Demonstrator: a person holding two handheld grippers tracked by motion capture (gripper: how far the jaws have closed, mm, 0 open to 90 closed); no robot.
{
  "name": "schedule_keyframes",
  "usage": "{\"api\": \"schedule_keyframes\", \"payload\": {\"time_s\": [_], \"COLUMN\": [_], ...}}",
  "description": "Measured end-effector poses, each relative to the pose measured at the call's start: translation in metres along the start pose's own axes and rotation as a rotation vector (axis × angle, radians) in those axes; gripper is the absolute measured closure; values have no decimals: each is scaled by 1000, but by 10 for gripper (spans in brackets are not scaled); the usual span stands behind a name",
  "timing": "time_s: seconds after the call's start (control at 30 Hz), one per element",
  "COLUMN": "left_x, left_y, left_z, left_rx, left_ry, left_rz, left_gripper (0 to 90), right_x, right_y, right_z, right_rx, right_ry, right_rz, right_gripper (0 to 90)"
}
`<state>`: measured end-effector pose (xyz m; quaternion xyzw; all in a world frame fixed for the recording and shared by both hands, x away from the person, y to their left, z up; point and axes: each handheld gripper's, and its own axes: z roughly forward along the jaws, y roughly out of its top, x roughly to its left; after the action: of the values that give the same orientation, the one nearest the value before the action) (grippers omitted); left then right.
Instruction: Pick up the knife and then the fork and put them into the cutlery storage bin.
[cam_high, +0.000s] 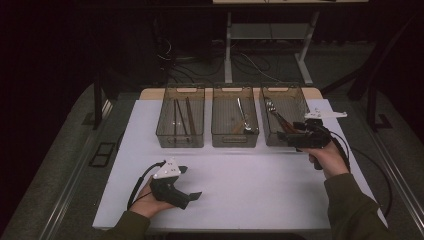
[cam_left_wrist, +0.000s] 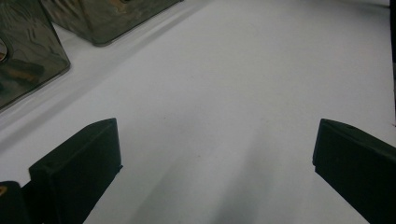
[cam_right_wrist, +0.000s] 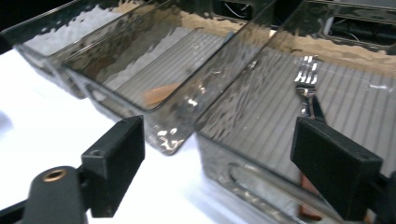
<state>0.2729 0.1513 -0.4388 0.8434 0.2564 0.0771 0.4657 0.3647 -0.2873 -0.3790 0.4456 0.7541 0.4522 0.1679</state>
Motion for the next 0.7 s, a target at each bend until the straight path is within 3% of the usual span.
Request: {"api": "schedule_keyframes", "payload": {"time_s": [0.4, 0.57, 0.7], "left_x": [-2, -2, -3], "left_y": [-1, -1, -1], "left_z": [-3, -3, -3], "left_rx": [12, 12, 14], "left_ry": [4, 3, 1], "left_rz": [9, 15, 17], "left_gripper": [0, 0, 0], "right_x": [33, 40, 42], "right_y": [-26, -41, -53], "right_z": [-8, -13, -18], "right_rx": [-16, -12, -19], "right_ry": [69, 90, 99], "right_rz": [-77, -108, -103], "right_gripper": [162, 162, 162]}}
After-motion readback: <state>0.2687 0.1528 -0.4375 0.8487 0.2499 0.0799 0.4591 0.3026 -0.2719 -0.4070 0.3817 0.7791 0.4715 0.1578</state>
